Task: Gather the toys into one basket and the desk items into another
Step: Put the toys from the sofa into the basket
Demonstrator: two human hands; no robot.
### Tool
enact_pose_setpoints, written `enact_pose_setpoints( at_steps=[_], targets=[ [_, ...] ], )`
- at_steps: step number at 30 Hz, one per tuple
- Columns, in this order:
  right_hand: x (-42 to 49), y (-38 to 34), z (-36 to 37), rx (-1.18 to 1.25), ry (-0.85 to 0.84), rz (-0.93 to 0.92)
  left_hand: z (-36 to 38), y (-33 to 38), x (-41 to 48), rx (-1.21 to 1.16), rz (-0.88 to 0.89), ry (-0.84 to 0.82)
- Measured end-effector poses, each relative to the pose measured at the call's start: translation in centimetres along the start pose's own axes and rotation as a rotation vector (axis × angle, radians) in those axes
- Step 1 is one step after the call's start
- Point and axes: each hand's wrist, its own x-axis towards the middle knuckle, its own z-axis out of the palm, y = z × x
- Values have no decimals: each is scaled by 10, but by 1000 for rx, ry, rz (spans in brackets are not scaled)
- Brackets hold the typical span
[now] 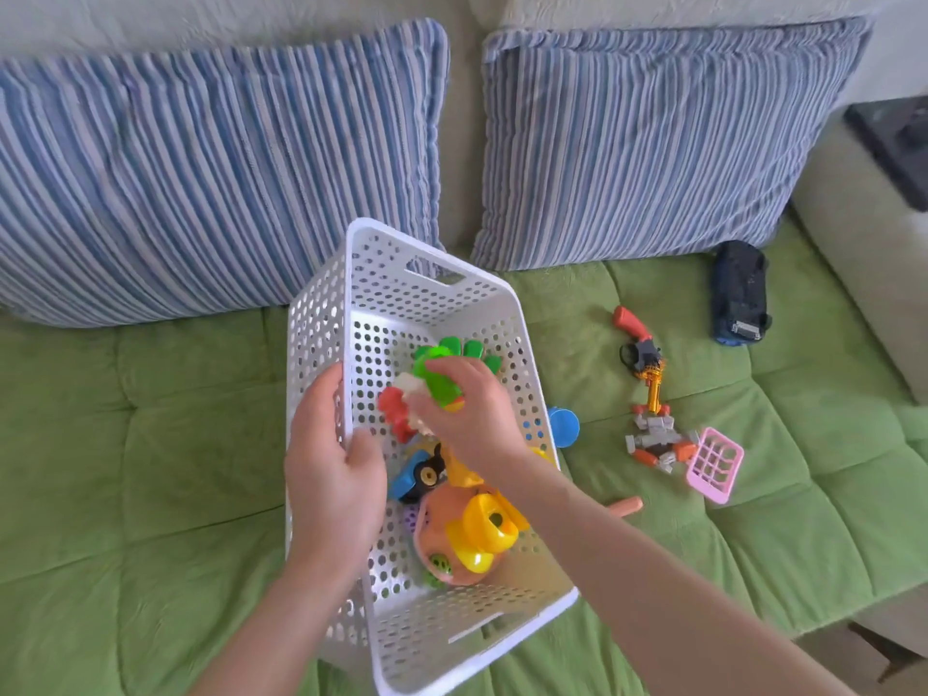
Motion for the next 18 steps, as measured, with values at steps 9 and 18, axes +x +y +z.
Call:
enact_pose_setpoints(
  at_steps=[9, 18],
  targets=[
    [18, 65, -38, 23, 345, 250, 7, 8, 20, 37, 30, 60],
    [79, 166, -52, -241, -35, 413, 49, 20, 50, 150, 53, 161]
  ],
)
